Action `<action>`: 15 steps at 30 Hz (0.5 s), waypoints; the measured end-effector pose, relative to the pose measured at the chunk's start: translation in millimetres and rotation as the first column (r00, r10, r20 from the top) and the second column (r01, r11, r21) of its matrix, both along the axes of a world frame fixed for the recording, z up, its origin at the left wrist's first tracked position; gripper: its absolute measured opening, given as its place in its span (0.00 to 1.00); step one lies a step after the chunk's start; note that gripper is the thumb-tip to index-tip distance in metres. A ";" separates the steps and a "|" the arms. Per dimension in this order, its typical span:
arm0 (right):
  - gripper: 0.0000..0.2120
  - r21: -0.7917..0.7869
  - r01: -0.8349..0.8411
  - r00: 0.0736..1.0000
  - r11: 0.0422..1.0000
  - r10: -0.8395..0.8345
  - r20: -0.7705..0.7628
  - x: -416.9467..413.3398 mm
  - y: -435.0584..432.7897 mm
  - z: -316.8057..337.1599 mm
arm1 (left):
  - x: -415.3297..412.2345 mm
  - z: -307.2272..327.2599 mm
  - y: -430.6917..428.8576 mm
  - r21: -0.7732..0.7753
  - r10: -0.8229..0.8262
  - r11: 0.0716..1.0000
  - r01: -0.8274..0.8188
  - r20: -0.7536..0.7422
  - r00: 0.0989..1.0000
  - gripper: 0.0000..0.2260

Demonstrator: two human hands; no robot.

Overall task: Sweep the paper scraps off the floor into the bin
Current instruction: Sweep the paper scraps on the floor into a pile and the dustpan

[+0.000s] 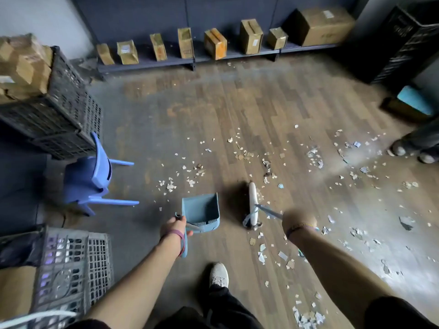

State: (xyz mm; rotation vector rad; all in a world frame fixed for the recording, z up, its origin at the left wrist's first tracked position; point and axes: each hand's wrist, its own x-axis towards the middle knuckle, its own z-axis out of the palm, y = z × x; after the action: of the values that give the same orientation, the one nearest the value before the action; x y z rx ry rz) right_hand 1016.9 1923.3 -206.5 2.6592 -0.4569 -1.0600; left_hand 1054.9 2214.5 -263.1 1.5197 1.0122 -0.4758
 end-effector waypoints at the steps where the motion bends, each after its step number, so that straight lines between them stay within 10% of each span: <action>1: 0.17 -0.004 0.005 1.000 1.000 -0.005 0.001 1.0 -1.3 2.1 | 4.9 2.4 -6.5 0.007 -0.029 1.000 0.029 -0.002 1.000 0.04; 15: 0.16 0.082 -0.111 0.991 0.990 0.104 0.086 51.5 35.9 25.8 | 37.9 1.5 14.1 0.044 0.027 0.999 -0.027 -0.002 1.000 0.12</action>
State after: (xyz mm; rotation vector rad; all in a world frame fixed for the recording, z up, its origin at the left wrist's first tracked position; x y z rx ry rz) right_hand 1068.4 1959.2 -180.7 2.7766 -0.2847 -0.9632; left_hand 1092.8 2228.6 -261.6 1.5433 1.0502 -0.4389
